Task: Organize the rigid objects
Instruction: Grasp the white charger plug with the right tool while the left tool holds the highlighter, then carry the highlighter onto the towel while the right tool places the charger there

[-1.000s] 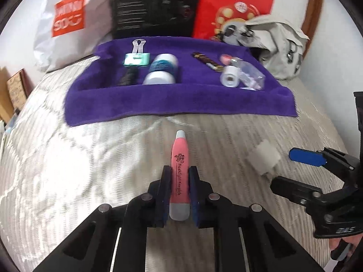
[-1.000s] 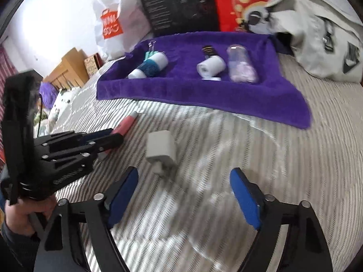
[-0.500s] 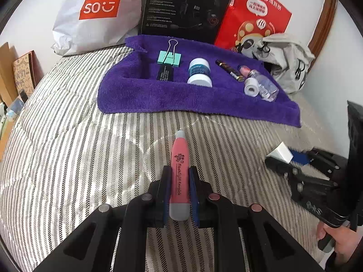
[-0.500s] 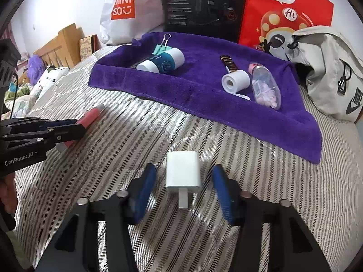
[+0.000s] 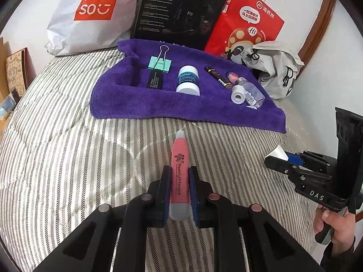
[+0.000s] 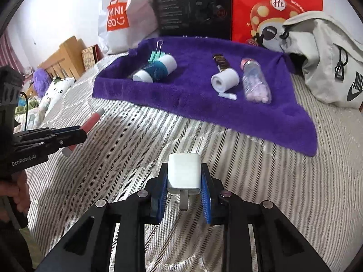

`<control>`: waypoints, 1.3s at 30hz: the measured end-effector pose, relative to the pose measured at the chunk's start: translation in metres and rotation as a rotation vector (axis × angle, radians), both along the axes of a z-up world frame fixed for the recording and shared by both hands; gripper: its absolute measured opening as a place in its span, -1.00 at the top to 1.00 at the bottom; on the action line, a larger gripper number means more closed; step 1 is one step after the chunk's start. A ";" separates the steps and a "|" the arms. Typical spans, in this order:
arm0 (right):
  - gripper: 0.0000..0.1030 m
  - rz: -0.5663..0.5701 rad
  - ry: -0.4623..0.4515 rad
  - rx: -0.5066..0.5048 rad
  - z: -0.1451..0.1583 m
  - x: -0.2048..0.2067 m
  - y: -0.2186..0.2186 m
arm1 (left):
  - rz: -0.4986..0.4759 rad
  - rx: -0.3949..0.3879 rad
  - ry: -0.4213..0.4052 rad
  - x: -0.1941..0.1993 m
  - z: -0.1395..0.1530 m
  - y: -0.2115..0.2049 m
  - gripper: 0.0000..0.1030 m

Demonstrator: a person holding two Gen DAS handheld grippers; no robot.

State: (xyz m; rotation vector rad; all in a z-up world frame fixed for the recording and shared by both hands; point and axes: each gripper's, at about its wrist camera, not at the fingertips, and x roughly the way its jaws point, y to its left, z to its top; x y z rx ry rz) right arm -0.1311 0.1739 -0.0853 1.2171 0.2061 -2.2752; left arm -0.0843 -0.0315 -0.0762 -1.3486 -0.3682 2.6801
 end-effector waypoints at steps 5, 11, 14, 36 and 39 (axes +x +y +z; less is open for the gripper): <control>0.49 -0.007 0.001 -0.027 0.010 -0.006 0.008 | -0.008 -0.004 0.015 -0.008 0.012 0.001 0.70; 0.49 0.001 0.014 -0.037 0.025 -0.019 0.010 | -0.019 -0.025 0.040 -0.026 0.034 -0.004 0.70; 0.49 0.008 0.025 -0.050 0.034 -0.029 0.008 | -0.016 -0.039 0.047 -0.039 0.043 -0.010 0.70; 0.49 0.110 -0.016 -0.027 0.015 -0.150 -0.057 | 0.022 -0.063 -0.025 -0.124 0.027 -0.029 0.70; 0.49 0.119 -0.030 -0.001 0.006 -0.156 -0.063 | 0.025 -0.059 -0.020 -0.124 0.029 -0.035 0.70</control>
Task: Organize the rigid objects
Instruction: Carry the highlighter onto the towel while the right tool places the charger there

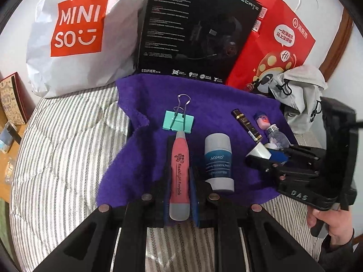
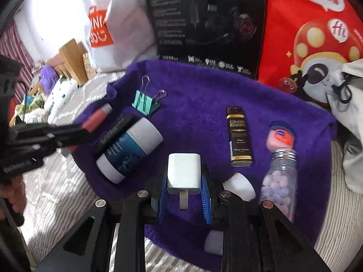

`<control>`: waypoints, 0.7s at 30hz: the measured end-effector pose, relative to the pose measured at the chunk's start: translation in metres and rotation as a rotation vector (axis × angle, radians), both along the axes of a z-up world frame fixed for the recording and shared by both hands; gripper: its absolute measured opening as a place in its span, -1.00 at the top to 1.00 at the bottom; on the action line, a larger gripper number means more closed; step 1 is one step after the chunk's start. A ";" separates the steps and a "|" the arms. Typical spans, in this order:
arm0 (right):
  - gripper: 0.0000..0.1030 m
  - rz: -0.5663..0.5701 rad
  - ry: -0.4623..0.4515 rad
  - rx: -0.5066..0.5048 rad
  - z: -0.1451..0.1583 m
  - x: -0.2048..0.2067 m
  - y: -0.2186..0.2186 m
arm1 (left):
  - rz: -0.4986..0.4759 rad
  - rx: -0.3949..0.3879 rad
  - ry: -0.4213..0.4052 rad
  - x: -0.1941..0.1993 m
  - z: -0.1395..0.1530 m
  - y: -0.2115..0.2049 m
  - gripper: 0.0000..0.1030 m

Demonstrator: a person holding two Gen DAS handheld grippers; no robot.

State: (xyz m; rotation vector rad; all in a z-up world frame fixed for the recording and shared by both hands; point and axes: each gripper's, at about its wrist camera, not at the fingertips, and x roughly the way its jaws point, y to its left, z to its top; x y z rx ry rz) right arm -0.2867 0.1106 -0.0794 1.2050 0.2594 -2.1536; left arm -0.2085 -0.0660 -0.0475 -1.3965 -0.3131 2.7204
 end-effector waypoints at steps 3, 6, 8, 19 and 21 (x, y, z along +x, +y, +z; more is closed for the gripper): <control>0.49 0.011 0.004 0.028 -0.006 -0.003 -0.005 | 0.000 0.000 0.004 -0.002 0.002 -0.003 0.70; 0.49 0.022 0.016 0.054 -0.007 -0.001 -0.011 | -0.006 0.004 0.002 -0.005 0.002 -0.005 0.70; 0.48 0.044 0.030 0.075 -0.008 0.001 -0.015 | -0.013 0.005 0.000 -0.007 0.001 -0.004 0.70; 0.26 0.017 -0.020 -0.013 0.010 0.004 0.011 | -0.054 -0.003 -0.040 -0.021 -0.011 0.012 0.70; 0.16 -0.003 -0.001 -0.030 0.020 0.010 0.022 | -0.062 -0.011 -0.047 -0.024 -0.012 0.016 0.70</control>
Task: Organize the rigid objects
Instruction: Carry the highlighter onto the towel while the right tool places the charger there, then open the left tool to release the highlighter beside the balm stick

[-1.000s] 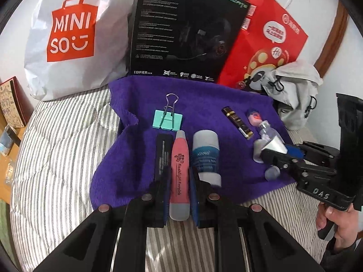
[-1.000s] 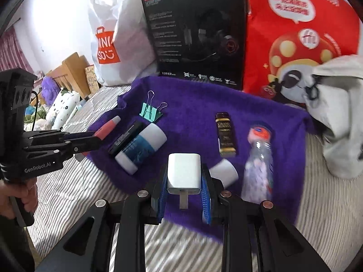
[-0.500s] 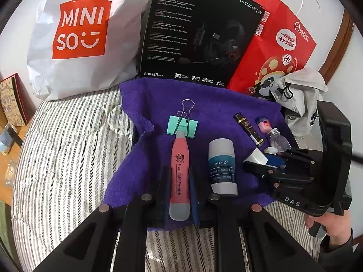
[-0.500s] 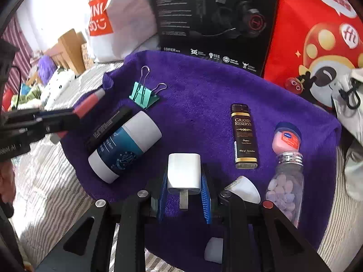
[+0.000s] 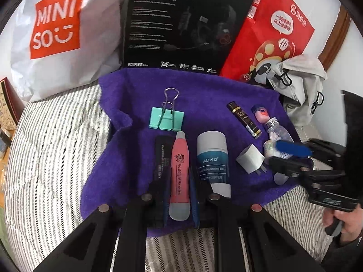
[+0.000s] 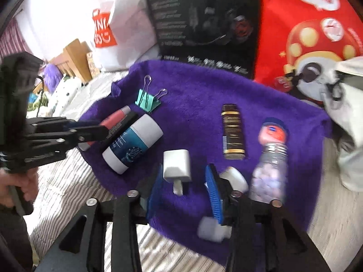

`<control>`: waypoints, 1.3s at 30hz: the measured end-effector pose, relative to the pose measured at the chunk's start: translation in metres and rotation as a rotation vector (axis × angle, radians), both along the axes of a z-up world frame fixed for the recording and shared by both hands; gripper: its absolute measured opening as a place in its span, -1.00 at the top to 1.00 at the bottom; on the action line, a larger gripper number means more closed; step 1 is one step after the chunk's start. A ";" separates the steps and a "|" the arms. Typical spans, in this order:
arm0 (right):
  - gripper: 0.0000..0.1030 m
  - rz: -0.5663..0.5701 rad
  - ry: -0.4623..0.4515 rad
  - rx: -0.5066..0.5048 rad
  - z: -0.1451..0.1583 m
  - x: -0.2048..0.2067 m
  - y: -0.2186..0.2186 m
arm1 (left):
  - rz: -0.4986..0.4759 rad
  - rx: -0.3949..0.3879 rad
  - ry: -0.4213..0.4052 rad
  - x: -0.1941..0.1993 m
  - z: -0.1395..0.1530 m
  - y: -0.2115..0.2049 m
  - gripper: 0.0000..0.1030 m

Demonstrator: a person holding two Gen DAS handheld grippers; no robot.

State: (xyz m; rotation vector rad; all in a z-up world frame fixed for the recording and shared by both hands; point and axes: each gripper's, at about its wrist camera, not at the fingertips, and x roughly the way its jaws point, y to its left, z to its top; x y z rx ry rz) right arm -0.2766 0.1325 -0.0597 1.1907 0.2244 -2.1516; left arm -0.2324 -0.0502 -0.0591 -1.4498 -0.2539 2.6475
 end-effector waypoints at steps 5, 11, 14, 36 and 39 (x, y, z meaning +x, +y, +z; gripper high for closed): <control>0.06 -0.032 0.028 -0.027 0.019 0.014 0.020 | -0.027 -0.026 -0.032 -0.010 -0.006 0.012 0.70; 0.05 -0.056 0.044 -0.036 0.029 0.026 0.040 | -0.048 -0.051 -0.063 -0.019 -0.015 0.024 0.70; 0.05 -0.070 0.044 -0.042 0.029 0.028 0.049 | -0.050 -0.061 -0.073 -0.020 -0.020 0.026 0.70; 0.04 -0.167 0.023 -0.055 0.030 0.044 0.093 | -0.070 -0.077 -0.064 -0.016 -0.020 0.034 0.45; 0.03 -0.179 0.029 -0.061 0.036 0.047 0.098 | -0.060 -0.082 -0.072 -0.013 -0.019 0.035 0.35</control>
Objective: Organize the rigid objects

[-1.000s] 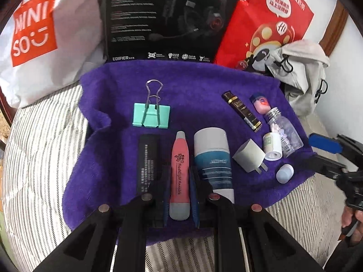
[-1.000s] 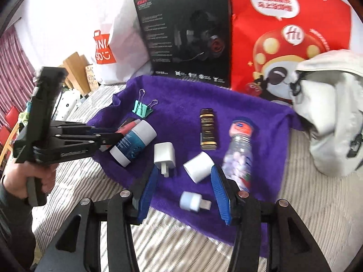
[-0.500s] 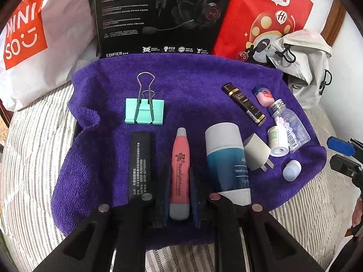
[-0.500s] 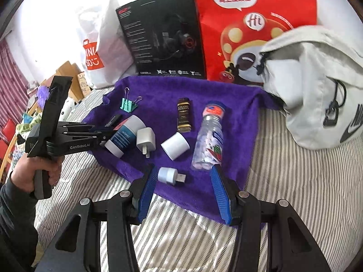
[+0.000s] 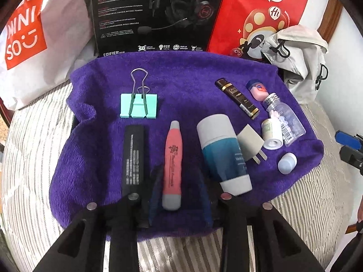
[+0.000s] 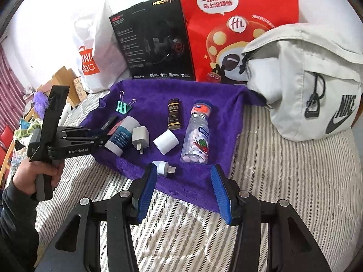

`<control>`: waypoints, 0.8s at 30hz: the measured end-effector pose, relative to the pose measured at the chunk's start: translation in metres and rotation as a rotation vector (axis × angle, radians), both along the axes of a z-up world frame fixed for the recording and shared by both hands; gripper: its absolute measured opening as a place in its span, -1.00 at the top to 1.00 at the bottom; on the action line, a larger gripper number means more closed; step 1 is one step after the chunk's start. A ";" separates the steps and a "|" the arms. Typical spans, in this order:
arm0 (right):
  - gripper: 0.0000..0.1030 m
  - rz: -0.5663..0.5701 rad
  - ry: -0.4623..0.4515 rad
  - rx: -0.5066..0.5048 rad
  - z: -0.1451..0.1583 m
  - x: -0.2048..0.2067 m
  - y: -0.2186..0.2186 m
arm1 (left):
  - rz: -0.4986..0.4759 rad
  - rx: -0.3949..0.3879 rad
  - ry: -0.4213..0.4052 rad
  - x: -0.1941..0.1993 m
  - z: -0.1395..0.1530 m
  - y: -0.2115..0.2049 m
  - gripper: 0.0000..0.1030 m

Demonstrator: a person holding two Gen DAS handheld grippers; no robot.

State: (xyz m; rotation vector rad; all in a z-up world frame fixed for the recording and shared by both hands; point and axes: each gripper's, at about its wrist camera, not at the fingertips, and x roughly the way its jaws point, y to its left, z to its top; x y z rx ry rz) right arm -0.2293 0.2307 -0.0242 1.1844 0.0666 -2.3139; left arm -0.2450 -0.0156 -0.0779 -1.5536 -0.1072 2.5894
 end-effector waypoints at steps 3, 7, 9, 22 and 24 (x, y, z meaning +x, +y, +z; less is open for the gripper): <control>0.03 -0.004 0.005 -0.006 0.005 0.006 0.003 | 0.033 -0.003 0.017 0.010 0.008 -0.004 0.09; -0.03 -0.011 0.016 -0.013 0.012 0.018 0.004 | 0.051 0.002 0.077 0.032 0.029 -0.006 -0.57; -0.18 -0.025 0.022 -0.026 0.016 0.025 0.003 | 0.062 0.012 0.106 0.045 0.040 -0.007 -0.83; -1.00 -0.162 0.068 0.071 0.017 0.084 -0.019 | 0.202 -0.029 0.128 0.133 0.055 0.006 -1.00; -1.00 -0.189 0.064 0.083 0.015 0.096 -0.020 | 0.197 -0.039 0.144 0.147 0.056 0.012 -1.00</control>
